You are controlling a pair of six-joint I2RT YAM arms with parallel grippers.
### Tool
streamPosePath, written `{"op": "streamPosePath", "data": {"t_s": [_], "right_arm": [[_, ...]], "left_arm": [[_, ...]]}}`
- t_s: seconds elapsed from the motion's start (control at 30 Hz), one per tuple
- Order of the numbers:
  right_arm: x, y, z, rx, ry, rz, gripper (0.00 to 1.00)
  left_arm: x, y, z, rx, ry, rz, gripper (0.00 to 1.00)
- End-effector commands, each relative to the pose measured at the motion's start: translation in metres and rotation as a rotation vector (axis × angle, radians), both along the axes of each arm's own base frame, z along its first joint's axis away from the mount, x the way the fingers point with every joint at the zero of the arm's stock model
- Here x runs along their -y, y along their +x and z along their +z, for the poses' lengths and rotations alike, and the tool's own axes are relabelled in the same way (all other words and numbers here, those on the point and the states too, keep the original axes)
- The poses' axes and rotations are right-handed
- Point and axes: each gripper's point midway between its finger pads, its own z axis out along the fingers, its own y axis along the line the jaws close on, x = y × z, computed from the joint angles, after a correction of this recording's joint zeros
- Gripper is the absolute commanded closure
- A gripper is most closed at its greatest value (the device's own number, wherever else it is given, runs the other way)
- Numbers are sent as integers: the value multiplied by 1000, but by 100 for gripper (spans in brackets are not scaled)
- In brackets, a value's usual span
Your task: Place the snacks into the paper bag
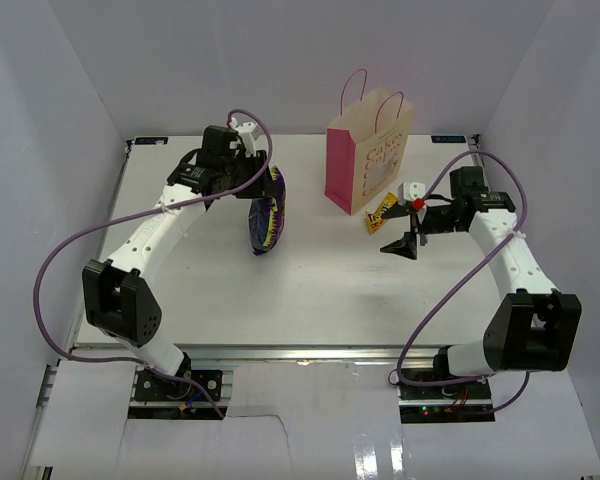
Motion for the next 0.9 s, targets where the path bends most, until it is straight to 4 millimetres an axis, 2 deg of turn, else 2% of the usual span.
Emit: {"op": "streamPosePath", "data": {"t_s": [0.0,0.13,0.37,0.43,0.6,0.67,0.8,0.87], "right_arm": [[-11,15,28,98,10,-8,14],[-22,12,31,111,2,19,14],[-27,12,38,152,1,24,14],[-26,15,38,160,-3,14,14],[-25,19,33,121,1,-25,14],[-25,25,32,121,3,-50,14],[-25,24,21,65,4,-87,14],[-24,25,17,58,-5,-101,14]], "left_arm": [[11,-7,114,275,-197,-60,100],[22,-8,146,341,-259,-116,100],[35,-3,194,429,-324,-179,100],[42,0,216,472,-365,-211,100],[58,12,278,589,-472,-271,100],[64,14,293,613,-505,-298,100],[73,19,325,686,-597,-334,100],[75,22,330,693,-632,-330,100]]}}
